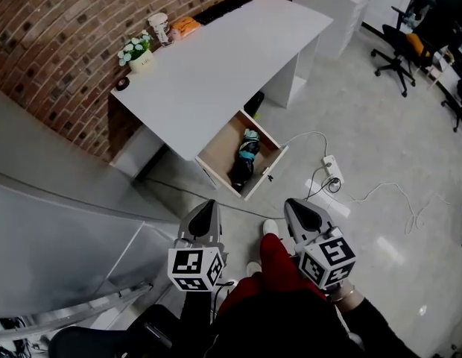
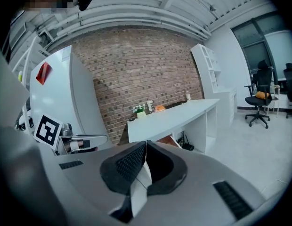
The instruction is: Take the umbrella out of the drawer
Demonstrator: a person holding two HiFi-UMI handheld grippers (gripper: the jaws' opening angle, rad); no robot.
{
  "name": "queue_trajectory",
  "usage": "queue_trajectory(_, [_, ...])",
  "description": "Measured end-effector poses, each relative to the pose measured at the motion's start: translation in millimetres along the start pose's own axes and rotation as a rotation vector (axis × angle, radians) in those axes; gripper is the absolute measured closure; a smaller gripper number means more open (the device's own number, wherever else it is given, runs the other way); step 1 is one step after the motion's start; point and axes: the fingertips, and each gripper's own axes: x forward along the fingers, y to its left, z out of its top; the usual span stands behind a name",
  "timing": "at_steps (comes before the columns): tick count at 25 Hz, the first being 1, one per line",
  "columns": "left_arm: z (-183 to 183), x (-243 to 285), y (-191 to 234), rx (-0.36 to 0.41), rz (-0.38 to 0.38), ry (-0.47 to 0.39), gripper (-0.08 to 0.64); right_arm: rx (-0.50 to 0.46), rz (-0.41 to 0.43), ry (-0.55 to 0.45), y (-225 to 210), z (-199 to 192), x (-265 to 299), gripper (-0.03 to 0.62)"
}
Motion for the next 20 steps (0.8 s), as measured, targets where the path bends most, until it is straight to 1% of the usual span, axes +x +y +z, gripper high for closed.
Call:
queue_trajectory(5, [-1,52,4,0.002,-0.021,0.062,0.555,0.028,-0.008,0.024,-30,5,30,0.583])
queue_trajectory(9, [-5,91,11,0.003,-0.01,0.118,0.555,0.052,-0.014,0.052,-53,5,54,0.584])
queue_trajectory(11, [-11,111,14,0.001,-0.007,0.152,0.531,0.059,-0.014,0.066,-65,5,65,0.584])
queue_trajectory(14, [-20,140,19,-0.01,0.006,0.194,0.517,0.07,-0.02,0.085,-87,3,81,0.584])
queue_trajectory(18, [-34,174,24,-0.041,0.025,0.254,0.487,0.103,-0.032,0.129,-111,-9,100,0.584])
queue_trajectory(20, [-40,190,25,-0.043,0.033,0.285,0.472,0.118,-0.04,0.149,-123,-15,108,0.584])
